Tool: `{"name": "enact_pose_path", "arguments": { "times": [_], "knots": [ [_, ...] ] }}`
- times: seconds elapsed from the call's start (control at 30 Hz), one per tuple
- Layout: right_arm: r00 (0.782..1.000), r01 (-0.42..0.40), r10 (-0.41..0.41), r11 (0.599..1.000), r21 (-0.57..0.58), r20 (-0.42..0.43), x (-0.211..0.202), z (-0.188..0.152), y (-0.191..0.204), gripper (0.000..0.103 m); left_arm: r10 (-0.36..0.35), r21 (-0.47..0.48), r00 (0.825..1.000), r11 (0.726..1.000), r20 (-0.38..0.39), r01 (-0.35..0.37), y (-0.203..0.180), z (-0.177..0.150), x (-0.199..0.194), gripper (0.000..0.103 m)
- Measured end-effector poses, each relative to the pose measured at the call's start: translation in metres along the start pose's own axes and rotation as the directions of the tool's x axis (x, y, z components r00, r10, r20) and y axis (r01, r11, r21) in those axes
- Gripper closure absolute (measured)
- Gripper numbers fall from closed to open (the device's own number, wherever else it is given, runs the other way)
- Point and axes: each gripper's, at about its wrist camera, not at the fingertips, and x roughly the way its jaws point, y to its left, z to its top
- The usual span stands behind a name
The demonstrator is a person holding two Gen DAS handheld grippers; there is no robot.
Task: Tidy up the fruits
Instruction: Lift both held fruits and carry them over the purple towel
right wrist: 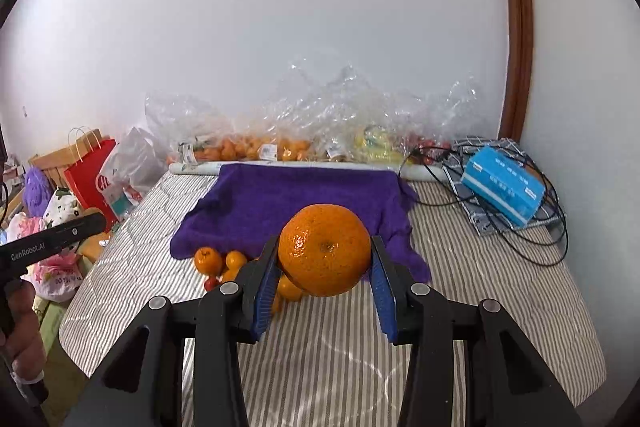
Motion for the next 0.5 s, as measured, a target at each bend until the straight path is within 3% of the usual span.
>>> {"name": "enact_pose_path", "arguments": {
  "times": [0.5],
  "knots": [
    [1.0, -0.029, 0.03, 0.999, -0.036, 0.003, 0.075, 0.054, 0.003, 0.061, 0.034, 0.024, 0.999, 0.999, -0.013, -0.033, 0.003, 0.059, 0.073, 0.076]
  ]
}}
